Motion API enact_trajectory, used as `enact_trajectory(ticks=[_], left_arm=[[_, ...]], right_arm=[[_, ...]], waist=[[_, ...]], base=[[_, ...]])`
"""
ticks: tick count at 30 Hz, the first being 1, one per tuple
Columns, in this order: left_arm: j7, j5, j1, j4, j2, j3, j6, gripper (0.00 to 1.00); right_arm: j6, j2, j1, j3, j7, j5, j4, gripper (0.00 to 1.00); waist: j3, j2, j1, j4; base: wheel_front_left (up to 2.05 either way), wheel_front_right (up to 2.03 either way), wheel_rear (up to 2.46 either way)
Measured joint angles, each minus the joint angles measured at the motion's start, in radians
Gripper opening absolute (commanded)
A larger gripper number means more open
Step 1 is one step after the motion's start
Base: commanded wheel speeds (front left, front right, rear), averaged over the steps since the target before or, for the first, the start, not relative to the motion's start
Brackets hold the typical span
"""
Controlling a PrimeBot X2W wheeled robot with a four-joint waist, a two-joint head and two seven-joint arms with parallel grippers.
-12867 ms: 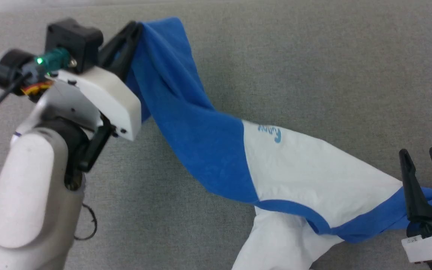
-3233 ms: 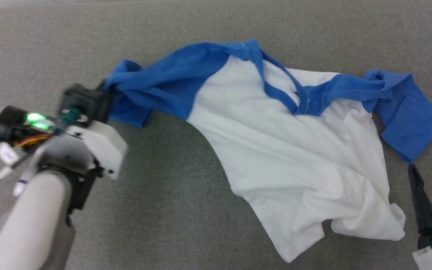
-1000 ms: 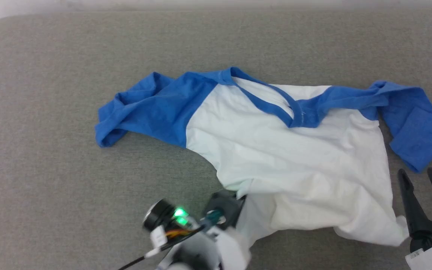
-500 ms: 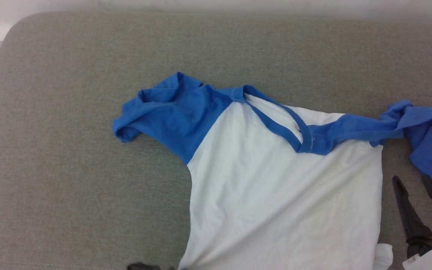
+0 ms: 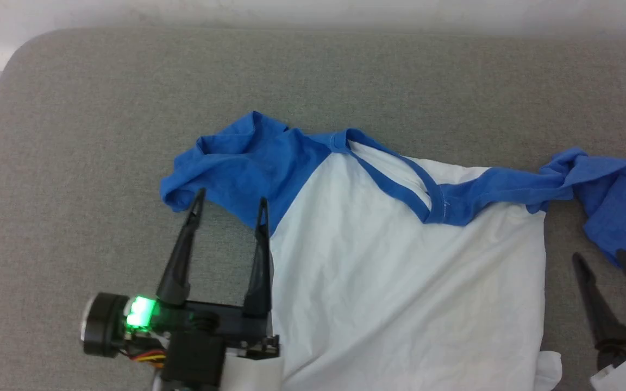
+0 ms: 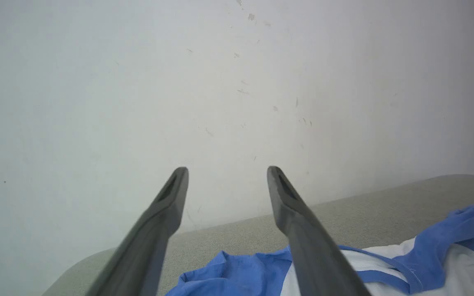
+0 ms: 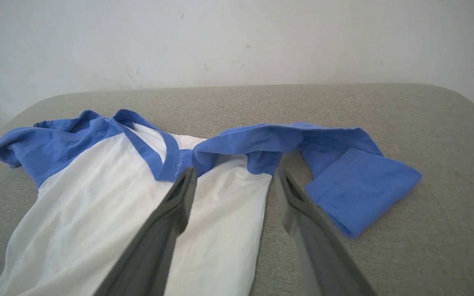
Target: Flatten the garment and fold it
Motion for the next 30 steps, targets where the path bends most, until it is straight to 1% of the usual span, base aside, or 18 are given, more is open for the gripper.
enact_trajectory(ticks=[1, 2, 3, 7, 10, 12, 17, 19, 22, 25, 27, 28, 29, 30], left_arm=[[-0.004, 0.048, -0.004, 0.016, 0.005, -0.012, 0.016, 1.0], [-0.005, 0.064, -0.003, 0.029, -0.006, -0.023, 0.033, 1.0], [-0.01, 0.074, -0.004, 0.042, -0.018, -0.031, 0.047, 1.0], [-0.019, 0.074, -0.003, 0.078, -0.053, -0.044, 0.072, 1.0], [-0.021, 0.057, -0.003, 0.088, -0.069, -0.047, 0.085, 1.0], [-0.025, 0.054, -0.003, 0.093, -0.076, -0.052, 0.089, 1.0], [-0.029, 0.037, -0.019, 0.108, -0.09, -0.071, 0.09, 1.0], [-0.029, 0.035, -0.028, 0.114, -0.097, -0.081, 0.09, 1.0], [-0.03, 0.031, -0.048, 0.121, -0.109, -0.101, 0.091, 1.0], [-0.03, 0.03, -0.061, 0.128, -0.117, -0.119, 0.1, 1.0], [-0.03, 0.029, -0.061, 0.132, -0.119, -0.128, 0.102, 1.0], [-0.03, 0.026, -0.062, 0.134, -0.12, -0.133, 0.104, 1.0], [-0.03, 0.022, -0.063, 0.135, -0.122, -0.137, 0.107, 1.0], [-0.03, 0.019, -0.066, 0.136, -0.123, -0.141, 0.108, 1.0]], right_arm=[[0.0, -0.009, -0.005, -0.006, 0.001, -0.001, -0.001, 1.0], [0.0, -0.017, -0.01, -0.012, 0.003, -0.001, -0.003, 1.0], [0.0, -0.022, -0.017, -0.021, 0.008, -0.001, -0.006, 1.0], [0.0, -0.068, -0.06, -0.041, 0.029, -0.01, -0.01, 1.0], [0.0, -0.142, -0.104, -0.048, 0.063, -0.01, -0.01, 1.0], [0.0, -0.214, -0.137, -0.034, 0.104, -0.007, 0.0, 1.0], [0.0, -0.438, -0.233, 0.069, 0.186, 0.035, 0.056, 1.0], [0.0, -0.53, -0.277, 0.132, 0.196, 0.044, 0.084, 1.0], [0.0, -0.636, -0.349, 0.223, 0.193, 0.054, 0.131, 1.0], [0.0, -0.695, -0.423, 0.319, 0.18, 0.064, 0.174, 1.0], [0.0, -0.719, -0.464, 0.378, 0.176, 0.072, 0.203, 1.0], [0.0, -0.726, -0.483, 0.408, 0.176, 0.081, 0.222, 0.96], [0.0, -0.734, -0.5, 0.439, 0.176, 0.085, 0.237, 0.42], [0.0, -0.737, -0.516, 0.461, 0.17, 0.091, 0.253, 0.15]], waist=[[0.001, 0.0, 0.0, -0.004], [0.003, -0.0001, 0.0, -0.008], [0.006, 0.0, 0.0, -0.01], [0.024, 0.0, 0.0, -0.014], [0.041, 0.0, 0.0, -0.013], [0.054, 0.0, 0.0001, -0.01], [0.088, 0.0, 0.0001, 0.005], [0.103, 0.0, 0.0002, 0.012], [0.127, 0.0, 0.0002, 0.027], [0.148, -0.0001, 0.0002, 0.045], [0.161, 0.0, 0.0002, 0.059], [0.167, 0.0, 0.0002, 0.066], [0.172, -0.0001, 0.0002, 0.073], [0.177, -0.0001, 0.0002, 0.079]], base=[[0.0, 0.0, 0.0], [0.0, 0.0, 0.0], [0.0, 0.0, 0.0], [0.0, 0.0, 0.0], [0.0, 0.0, 0.0], [0.0, 0.0, 0.0], [0.0, 0.0, 0.0], [0.0, 0.0, 0.0], [0.0, 0.0, 0.0], [0.0, 0.0, 0.0], [0.0, 0.0, 0.0], [0.0, 0.0, 0.0], [0.0, 0.0, 0.0], [0.0, 0.0, 0.0]])
